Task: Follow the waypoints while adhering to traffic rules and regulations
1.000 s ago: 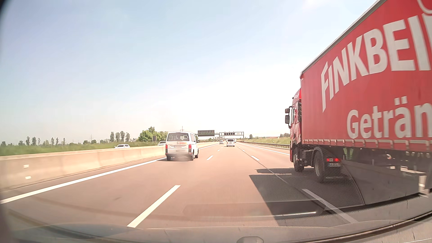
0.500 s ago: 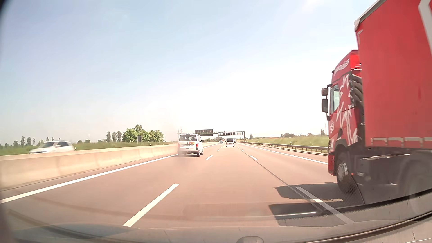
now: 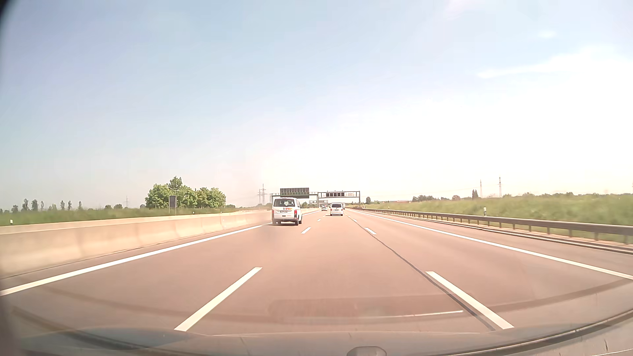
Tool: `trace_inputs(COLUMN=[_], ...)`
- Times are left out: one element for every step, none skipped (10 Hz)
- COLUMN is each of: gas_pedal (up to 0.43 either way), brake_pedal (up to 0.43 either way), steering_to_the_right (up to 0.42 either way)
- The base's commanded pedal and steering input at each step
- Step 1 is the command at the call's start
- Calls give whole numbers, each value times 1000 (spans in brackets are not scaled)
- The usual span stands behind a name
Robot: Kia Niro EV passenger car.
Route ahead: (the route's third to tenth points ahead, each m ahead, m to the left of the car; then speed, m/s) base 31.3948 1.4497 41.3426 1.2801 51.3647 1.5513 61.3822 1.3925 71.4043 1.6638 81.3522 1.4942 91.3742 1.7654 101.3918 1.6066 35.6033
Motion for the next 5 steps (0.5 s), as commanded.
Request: trace_inputs(gas_pedal=[398, 398, 398, 409, 421], brake_pedal=[0, 0, 0, 0, 0], steering_to_the_right=[-1, -1, -1, -1, -1])
